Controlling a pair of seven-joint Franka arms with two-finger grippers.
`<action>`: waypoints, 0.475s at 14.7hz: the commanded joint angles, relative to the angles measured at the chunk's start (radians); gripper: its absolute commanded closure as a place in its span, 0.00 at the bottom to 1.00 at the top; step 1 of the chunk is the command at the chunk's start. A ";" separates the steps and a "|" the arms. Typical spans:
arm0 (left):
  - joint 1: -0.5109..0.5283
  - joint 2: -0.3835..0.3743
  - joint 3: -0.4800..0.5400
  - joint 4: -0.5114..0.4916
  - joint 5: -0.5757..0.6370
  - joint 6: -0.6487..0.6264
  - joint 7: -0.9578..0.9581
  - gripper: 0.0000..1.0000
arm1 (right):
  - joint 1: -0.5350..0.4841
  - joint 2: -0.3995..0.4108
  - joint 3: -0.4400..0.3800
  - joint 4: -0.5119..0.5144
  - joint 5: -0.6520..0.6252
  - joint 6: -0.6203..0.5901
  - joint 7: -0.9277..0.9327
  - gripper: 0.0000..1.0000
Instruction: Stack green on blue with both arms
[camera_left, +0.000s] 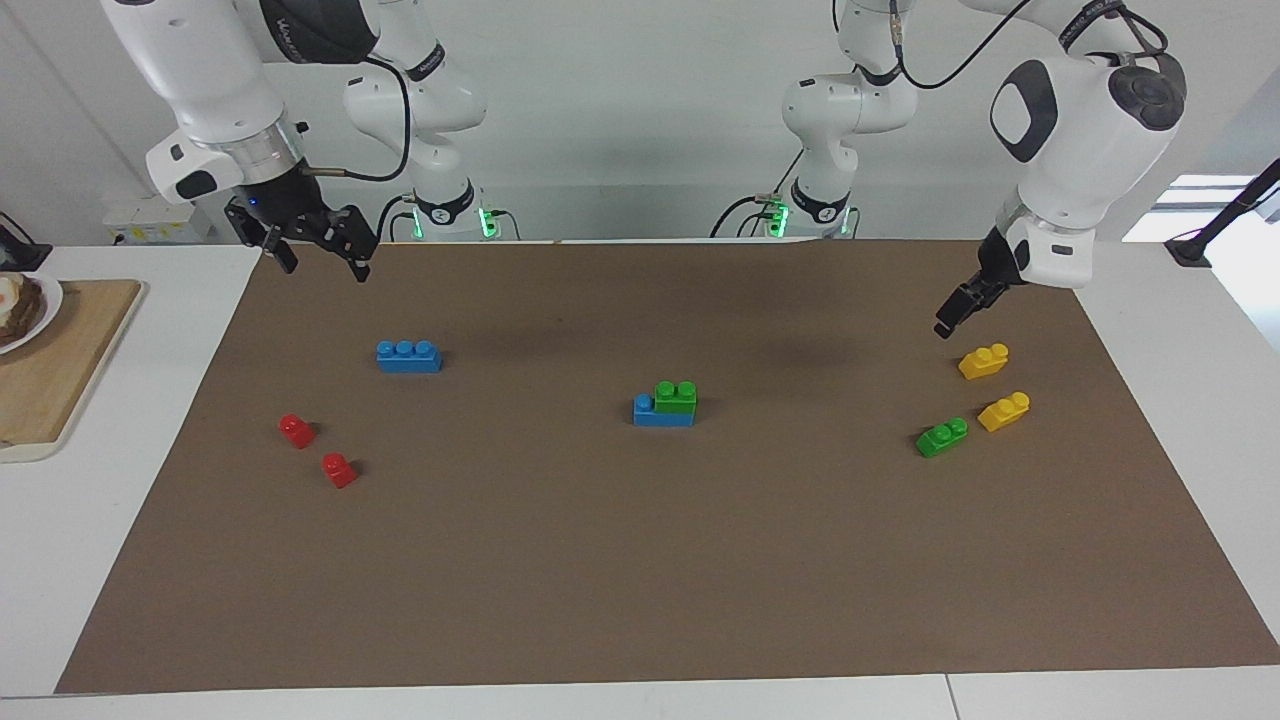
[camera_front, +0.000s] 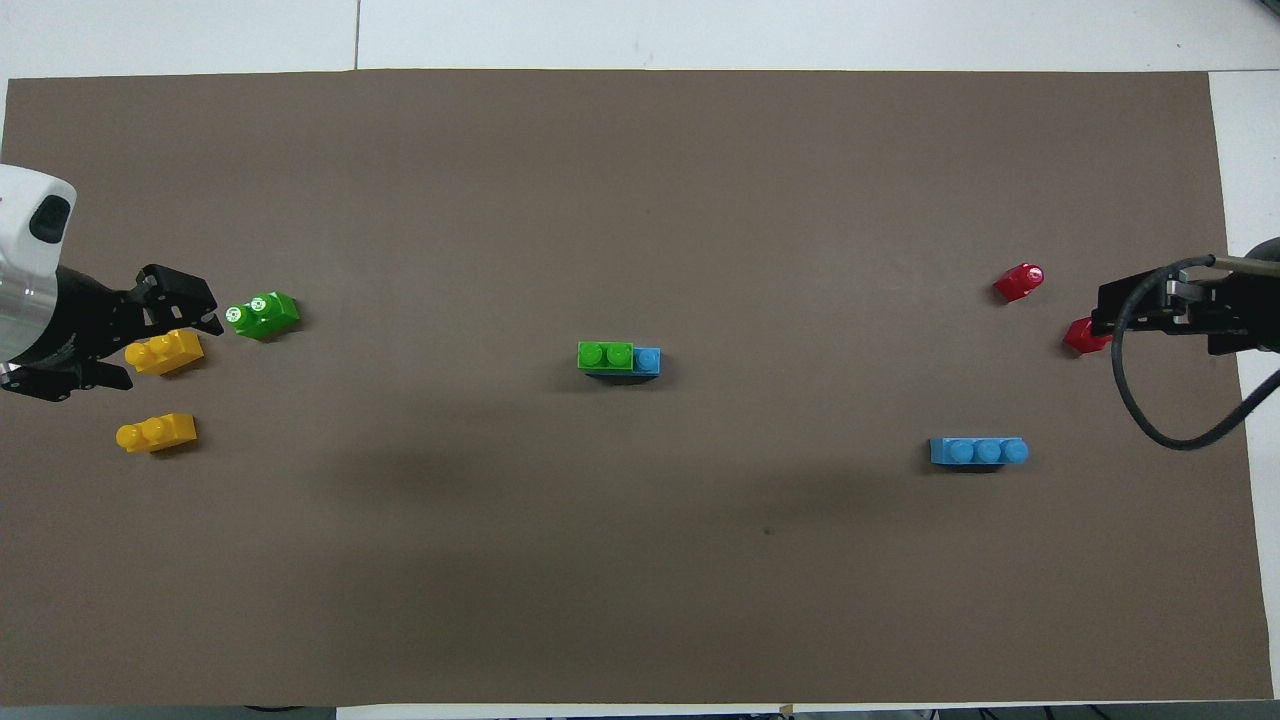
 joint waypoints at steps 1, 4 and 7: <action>-0.009 -0.065 0.008 -0.055 0.015 -0.012 0.125 0.00 | -0.021 -0.016 0.010 0.005 -0.022 -0.037 -0.047 0.02; 0.006 -0.044 0.008 -0.006 0.018 -0.018 0.308 0.00 | -0.030 -0.014 0.010 0.005 -0.020 -0.032 -0.042 0.02; -0.006 0.048 0.000 0.084 0.060 -0.081 0.321 0.00 | -0.037 -0.014 0.008 0.003 -0.023 -0.049 -0.042 0.02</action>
